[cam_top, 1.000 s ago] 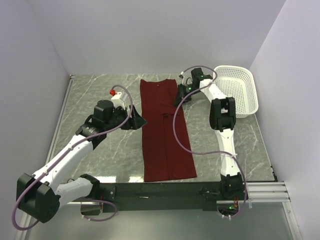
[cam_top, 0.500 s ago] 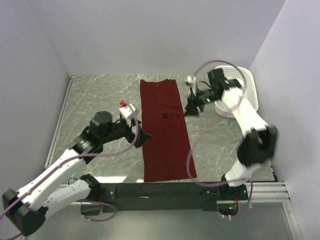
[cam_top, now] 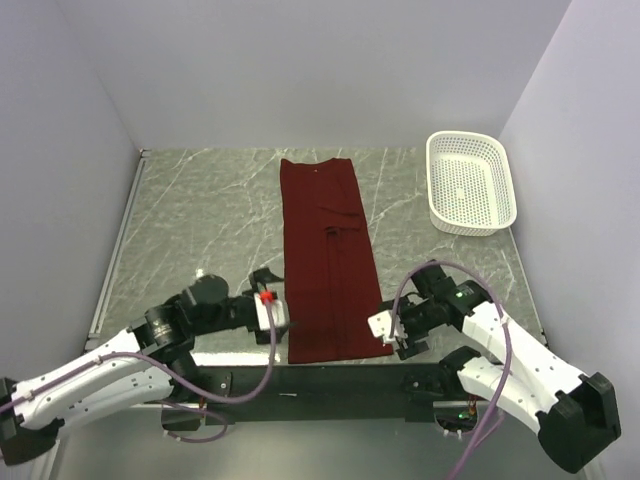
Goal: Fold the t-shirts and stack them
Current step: Fold the tshirt
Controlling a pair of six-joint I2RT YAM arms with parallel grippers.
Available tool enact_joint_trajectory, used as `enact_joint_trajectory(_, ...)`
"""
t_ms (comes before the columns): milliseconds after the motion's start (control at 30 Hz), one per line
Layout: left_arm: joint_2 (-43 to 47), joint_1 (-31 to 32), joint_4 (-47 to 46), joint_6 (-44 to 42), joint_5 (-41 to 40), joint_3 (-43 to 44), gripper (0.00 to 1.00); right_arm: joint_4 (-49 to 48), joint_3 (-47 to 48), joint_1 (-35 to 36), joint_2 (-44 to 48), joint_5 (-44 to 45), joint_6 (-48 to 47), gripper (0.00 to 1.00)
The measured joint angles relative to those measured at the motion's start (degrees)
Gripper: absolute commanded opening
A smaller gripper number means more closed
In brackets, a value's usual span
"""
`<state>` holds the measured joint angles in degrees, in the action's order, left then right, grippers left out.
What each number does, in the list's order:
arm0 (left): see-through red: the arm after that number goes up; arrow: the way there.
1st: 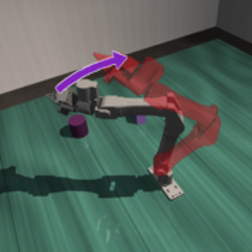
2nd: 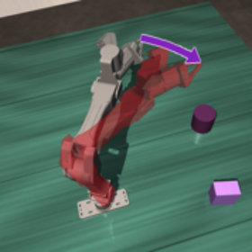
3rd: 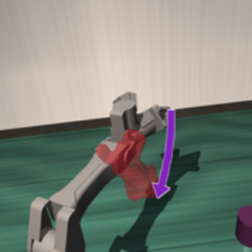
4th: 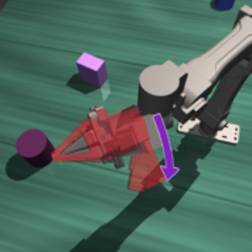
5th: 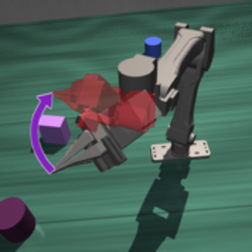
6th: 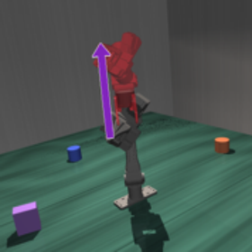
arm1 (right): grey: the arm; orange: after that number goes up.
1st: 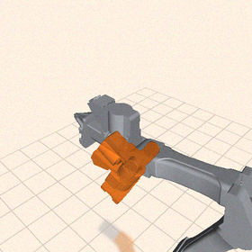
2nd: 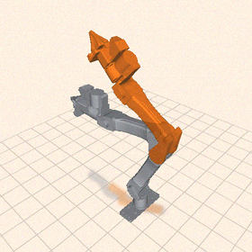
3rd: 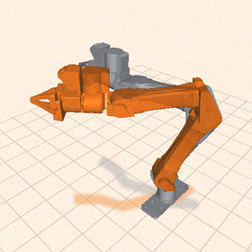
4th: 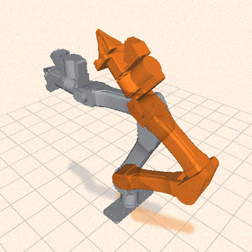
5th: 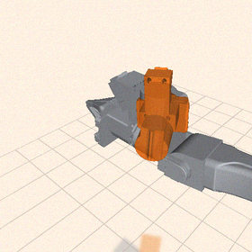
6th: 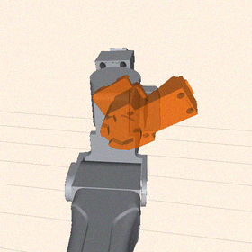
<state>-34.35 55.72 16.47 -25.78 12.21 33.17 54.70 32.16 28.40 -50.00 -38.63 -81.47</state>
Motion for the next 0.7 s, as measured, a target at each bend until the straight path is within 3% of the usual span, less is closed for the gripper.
enact_joint_trajectory(133,-0.81,9.16,2.49,-1.9,-7.21,-1.92,0.95,-3.54,-3.28,5.09,-0.02,4.92,1.14,0.74)
enact_joint_trajectory(367,-4.42,21.46,4.26,-4.04,-16.57,-6.45,0.92,-10.64,-6.4,17.51,-2.56,11.34,7.74,0.71)
enact_joint_trajectory(700,-8.48,25.99,5.27,-6.36,-21.16,-6.73,0.88,-17.79,-6.82,21.88,-6.99,15.13,13.68,0.57)
